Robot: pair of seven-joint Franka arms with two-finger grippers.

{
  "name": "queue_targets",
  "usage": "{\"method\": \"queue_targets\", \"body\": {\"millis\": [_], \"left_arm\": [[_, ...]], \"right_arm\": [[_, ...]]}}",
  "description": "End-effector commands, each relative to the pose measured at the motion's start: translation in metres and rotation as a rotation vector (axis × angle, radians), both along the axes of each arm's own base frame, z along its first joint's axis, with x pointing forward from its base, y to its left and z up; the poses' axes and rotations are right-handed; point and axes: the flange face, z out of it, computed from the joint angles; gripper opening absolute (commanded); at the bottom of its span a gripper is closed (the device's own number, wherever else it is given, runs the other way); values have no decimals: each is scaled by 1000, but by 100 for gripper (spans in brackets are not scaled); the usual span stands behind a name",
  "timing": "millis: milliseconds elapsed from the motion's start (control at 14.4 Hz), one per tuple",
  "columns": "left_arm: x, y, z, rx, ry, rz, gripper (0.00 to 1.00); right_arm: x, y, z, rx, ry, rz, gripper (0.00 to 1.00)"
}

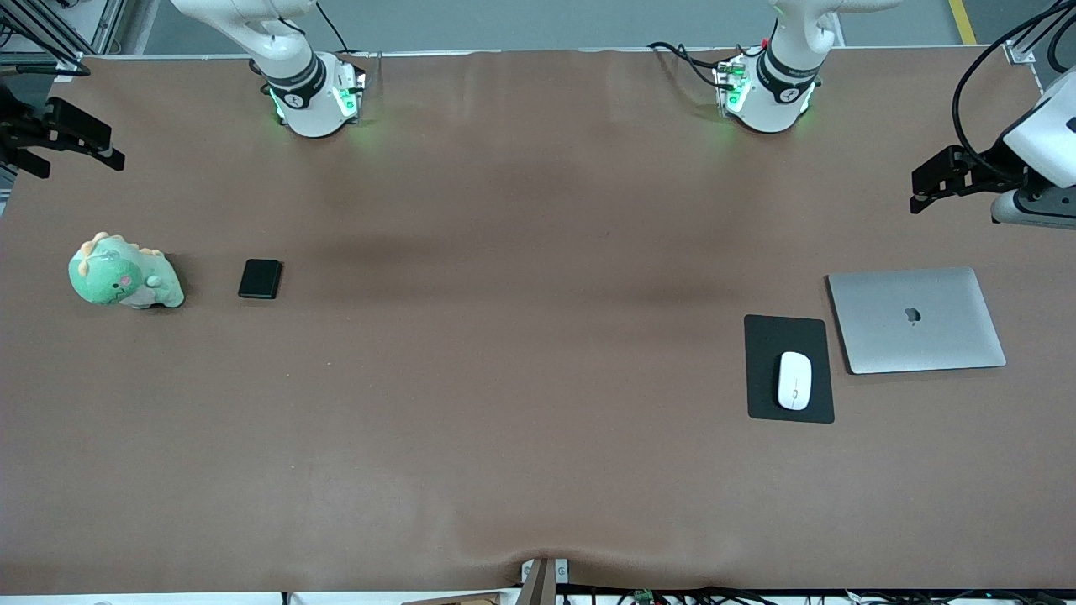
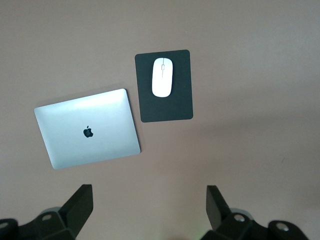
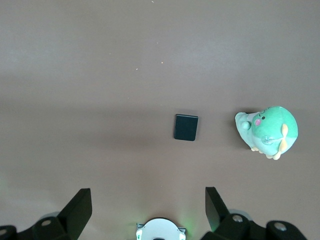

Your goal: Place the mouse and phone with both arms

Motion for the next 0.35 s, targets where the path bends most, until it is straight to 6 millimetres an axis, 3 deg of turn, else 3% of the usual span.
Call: {"method": "queue_targets", "body": {"millis": [0,277], "left_arm": [[-1,0,3,16,-3,-24,100],[-1,0,4,15,-4,-24,100]], "right_arm": [[-6,-11,3,-2,-7,-20,100],[-6,-8,3,-2,-10,-14,100]]}}
